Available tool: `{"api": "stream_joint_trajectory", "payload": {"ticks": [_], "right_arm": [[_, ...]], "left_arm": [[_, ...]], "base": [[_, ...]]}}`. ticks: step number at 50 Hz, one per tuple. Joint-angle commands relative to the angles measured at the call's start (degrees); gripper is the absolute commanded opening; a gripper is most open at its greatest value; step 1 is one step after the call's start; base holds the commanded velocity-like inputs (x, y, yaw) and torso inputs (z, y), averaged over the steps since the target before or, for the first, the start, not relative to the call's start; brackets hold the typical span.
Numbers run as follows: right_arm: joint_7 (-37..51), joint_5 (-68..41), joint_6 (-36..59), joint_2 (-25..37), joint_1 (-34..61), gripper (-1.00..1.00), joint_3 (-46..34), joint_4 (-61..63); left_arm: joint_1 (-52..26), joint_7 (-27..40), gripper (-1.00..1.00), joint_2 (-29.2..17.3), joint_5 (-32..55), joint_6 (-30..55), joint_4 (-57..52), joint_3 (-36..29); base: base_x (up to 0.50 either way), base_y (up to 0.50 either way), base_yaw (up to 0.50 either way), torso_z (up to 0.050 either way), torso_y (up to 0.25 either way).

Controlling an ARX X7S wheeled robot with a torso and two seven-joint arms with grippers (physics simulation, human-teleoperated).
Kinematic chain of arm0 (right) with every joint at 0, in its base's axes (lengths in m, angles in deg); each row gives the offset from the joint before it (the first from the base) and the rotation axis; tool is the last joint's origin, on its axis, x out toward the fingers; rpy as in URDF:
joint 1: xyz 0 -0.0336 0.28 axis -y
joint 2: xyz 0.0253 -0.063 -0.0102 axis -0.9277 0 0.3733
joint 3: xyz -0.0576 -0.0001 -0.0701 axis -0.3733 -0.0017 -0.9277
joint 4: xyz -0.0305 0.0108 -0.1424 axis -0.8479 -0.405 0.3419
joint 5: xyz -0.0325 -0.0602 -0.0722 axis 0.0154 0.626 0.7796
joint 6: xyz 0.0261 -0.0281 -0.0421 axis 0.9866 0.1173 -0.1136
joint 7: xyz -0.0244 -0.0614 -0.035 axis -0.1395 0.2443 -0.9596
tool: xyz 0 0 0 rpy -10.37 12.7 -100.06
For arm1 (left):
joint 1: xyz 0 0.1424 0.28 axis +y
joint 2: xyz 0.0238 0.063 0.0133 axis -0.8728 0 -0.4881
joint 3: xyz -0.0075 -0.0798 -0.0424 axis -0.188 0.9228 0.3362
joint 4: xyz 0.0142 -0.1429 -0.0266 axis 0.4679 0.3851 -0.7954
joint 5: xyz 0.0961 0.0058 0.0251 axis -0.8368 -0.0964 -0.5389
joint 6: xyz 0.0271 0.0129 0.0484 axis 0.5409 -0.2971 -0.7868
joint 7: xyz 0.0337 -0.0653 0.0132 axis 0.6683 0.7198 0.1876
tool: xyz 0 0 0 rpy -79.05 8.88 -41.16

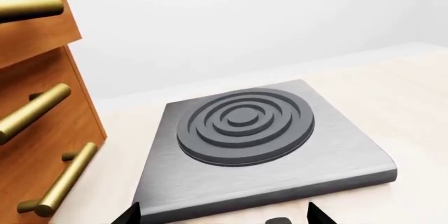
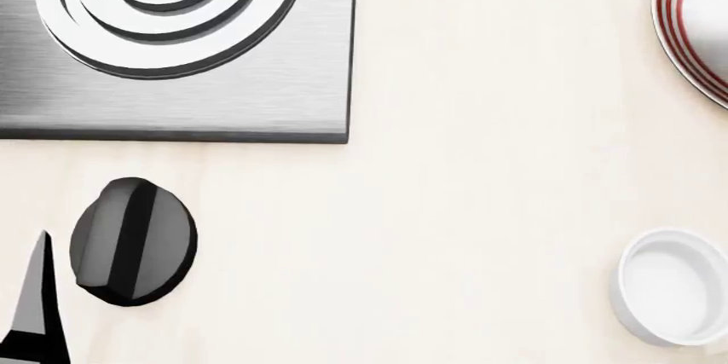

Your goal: Pick the akita bowl next to the ramekin and place it on the plate.

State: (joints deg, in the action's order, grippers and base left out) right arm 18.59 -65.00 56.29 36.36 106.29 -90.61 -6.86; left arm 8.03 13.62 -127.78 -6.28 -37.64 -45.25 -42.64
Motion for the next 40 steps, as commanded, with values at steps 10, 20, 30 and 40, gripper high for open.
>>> {"api": "stream_joint_trajectory", "payload": {"ticks": [10, 20, 30, 40], "right_arm": [[-1.62, 2.03, -1.15, -1.13, 0.74, -1.0, -0.19, -3.12], [-1.66, 2.39, -1.52, -1.28, 0.31, -1.0, -0.32, -3.58], [-1.24, 2.51, -1.76, -1.11, -0.64, -1.0, -0.28, -2.96], [-2.21, 3.07, -2.06, -1.53, -0.27, -1.0, -0.59, -5.02]], "left_arm": [[0.62, -0.12, 1.0, -0.07, -0.38, -0.71, 0.64, 0.01], [1.07, -0.05, 1.0, -0.23, -0.57, -1.2, 0.78, 0.07], [1.18, -0.17, 1.0, -0.14, -0.67, -1.32, 0.96, 0.05], [1.28, -0.12, 1.0, -0.24, -0.68, -1.44, 0.99, 0.18]], "base": [[0.0, 0.0, 0.0, 0.0, 0.001], [0.0, 0.0, 0.0, 0.0, 0.0], [0.0, 0.0, 0.0, 0.001, 0.001], [0.0, 0.0, 0.0, 0.0, 0.0]]}}
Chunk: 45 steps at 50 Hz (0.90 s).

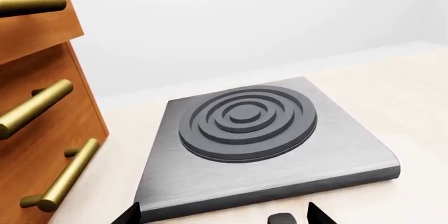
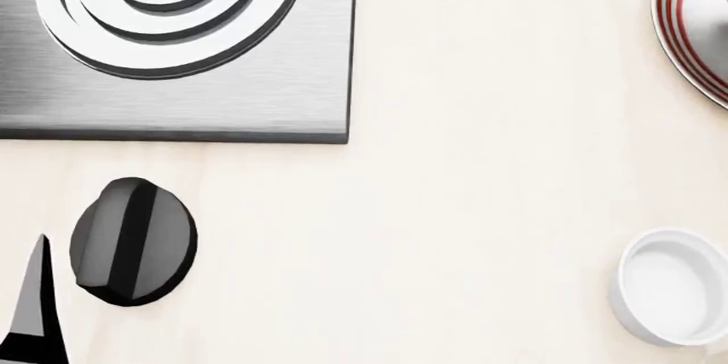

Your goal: Pick the akita bowl next to the ramekin and place it on the plate.

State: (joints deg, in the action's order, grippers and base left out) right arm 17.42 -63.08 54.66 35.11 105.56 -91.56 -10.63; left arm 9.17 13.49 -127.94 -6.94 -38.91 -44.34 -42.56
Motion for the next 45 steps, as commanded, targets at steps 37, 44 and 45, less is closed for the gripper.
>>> {"api": "stream_joint_trajectory", "payload": {"ticks": [37, 44, 45], "right_arm": [[-2.93, 2.5, -0.53, -1.14, 0.52, -1.0, -0.48, -5.04], [-3.08, 2.76, -0.5, -1.18, 0.27, -1.0, -0.67, -4.86], [-3.56, 2.82, -0.33, -1.34, 0.49, -1.0, -0.77, -5.41]], "left_arm": [[0.43, 0.06, 1.0, -0.31, 0.2, -0.47, 0.29, 0.51], [0.59, 0.07, 1.0, -0.33, 0.11, -0.6, 0.39, 0.54], [0.59, 0.04, 1.0, -0.27, 0.05, -0.57, 0.42, 0.5]], "base": [[0.0, 0.0, 0.0, 0.0, 0.0], [0.0, 0.0, 0.0, 0.0, 0.0], [0.0, 0.0, 0.0, 0.0, 0.0]]}}
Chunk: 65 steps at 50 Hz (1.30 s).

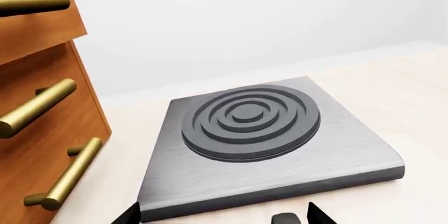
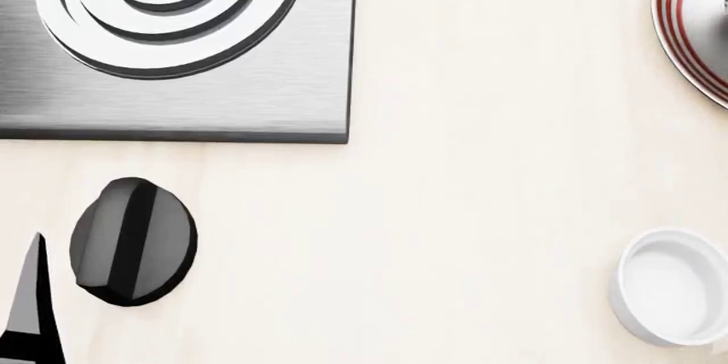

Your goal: Pick the akita bowl next to the ramekin and place it on the plate.

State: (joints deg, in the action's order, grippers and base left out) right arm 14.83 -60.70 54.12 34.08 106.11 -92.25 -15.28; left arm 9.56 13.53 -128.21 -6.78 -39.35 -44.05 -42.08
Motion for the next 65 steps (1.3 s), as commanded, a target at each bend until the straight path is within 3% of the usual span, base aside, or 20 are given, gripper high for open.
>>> {"api": "stream_joint_trajectory", "payload": {"ticks": [1, 10, 11, 17, 28, 37, 49, 65], "right_arm": [[-1.22, 0.5, 0.27, -0.4, 0.08, -1.0, -0.15, -1.07], [-2.12, 0.82, 0.77, -0.5, 0.5, -1.0, -0.48, -1.51], [-2.48, 1.01, 0.85, -0.59, 0.74, 1.0, -0.67, -1.83], [-4.34, 4.04, 1.4, -0.19, 1.4, 1.0, -3.57, 0.63], [0.06, 14.92, 2.1, 2.6, 2.66, 1.0, -13.02, 13.33], [4.61, 28.71, 8.19, 3.21, 8.34, 1.0, -25.56, 23.25], [8.74, 32.26, 10.26, 4.9, 8.89, 1.0, -28.85, 35.21], [14.9, 30.1, 4.99, 11.19, 1.51, 1.0, -25.91, 50.74]], "left_arm": [[0.18, -0.01, 1.0, 0.03, -0.11, -0.1, 0.14, 0.01], [0.19, -0.09, 1.0, 0.13, -0.18, 0.03, 0.09, -0.04], [0.18, -0.09, 1.0, 0.11, -0.17, 0.03, 0.08, -0.03], [0.45, -0.04, 1.0, 0.06, -0.18, -0.3, 0.34, 0.05], [0.76, -0.13, 1.0, -0.01, -0.37, -0.57, 0.55, 0.05], [0.86, -0.07, 1.0, -0.16, -0.24, -0.61, 0.52, 0.18], [1.21, 0.23, 1.0, -0.69, -0.05, -1.15, 0.39, 0.62], [1.14, 0.2, 1.0, -0.53, -0.09, -0.86, 0.32, 0.63]], "base": [[0.0, 0.0, 0.0, 0.0, 0.0], [0.0, 0.0, 0.0, 0.0, 0.0], [0.0, 0.0, 0.0, 0.0, 0.0], [0.0, 0.0, 0.0, 0.0, 0.0], [0.0, 0.0, 0.0, 0.0, 0.0], [0.0, 0.0, 0.0, 0.0, 0.0], [0.0, 0.0, 0.0, 0.0, 0.0], [0.0, 0.0, 0.0, 0.0, 0.0]]}}
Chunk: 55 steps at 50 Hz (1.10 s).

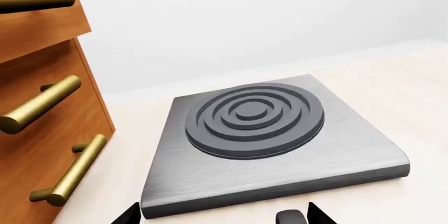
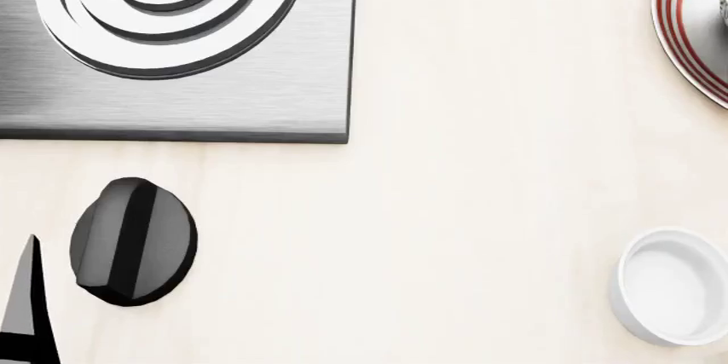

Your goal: Pick the akita bowl next to the ramekin and place it on the plate.

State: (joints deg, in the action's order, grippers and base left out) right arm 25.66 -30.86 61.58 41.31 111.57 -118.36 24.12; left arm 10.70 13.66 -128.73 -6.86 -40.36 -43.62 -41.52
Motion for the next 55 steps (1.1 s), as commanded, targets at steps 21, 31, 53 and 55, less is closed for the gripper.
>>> {"api": "stream_joint_trajectory", "payload": {"ticks": [21, 31, 53, 55], "right_arm": [[13.63, 1.37, -5.8, 10.0, -12.57, 1.0, -0.55, 33.79], [17.52, 5.89, -9.64, 12.56, -18.66, 1.0, -2.61, 42.37], [21.71, 12.28, -12.63, 12.22, -25.8, 1.0, -6.58, 51.32], [22.38, 12.93, -12.65, 12.19, -26.35, 1.0, -6.87, 52.02]], "left_arm": [[0.47, 0.3, 1.0, -0.15, -0.41, -0.03, -0.41, 0.11], [0.89, 0.52, 1.0, -0.13, -0.8, -0.5, -0.62, 0.15], [0.78, 0.47, 1.0, -0.02, -0.83, -0.19, -0.66, 0.23], [0.84, 0.4, 1.0, 0.06, -0.87, -0.24, -0.55, 0.18]], "base": [[0.0, 0.0, 0.0, 0.0, 0.0], [0.0, 0.0, 0.0, 0.0, 0.0], [0.0, 0.0, 0.0, 0.0, 0.0], [0.0, 0.0, 0.0, 0.0, 0.0]]}}
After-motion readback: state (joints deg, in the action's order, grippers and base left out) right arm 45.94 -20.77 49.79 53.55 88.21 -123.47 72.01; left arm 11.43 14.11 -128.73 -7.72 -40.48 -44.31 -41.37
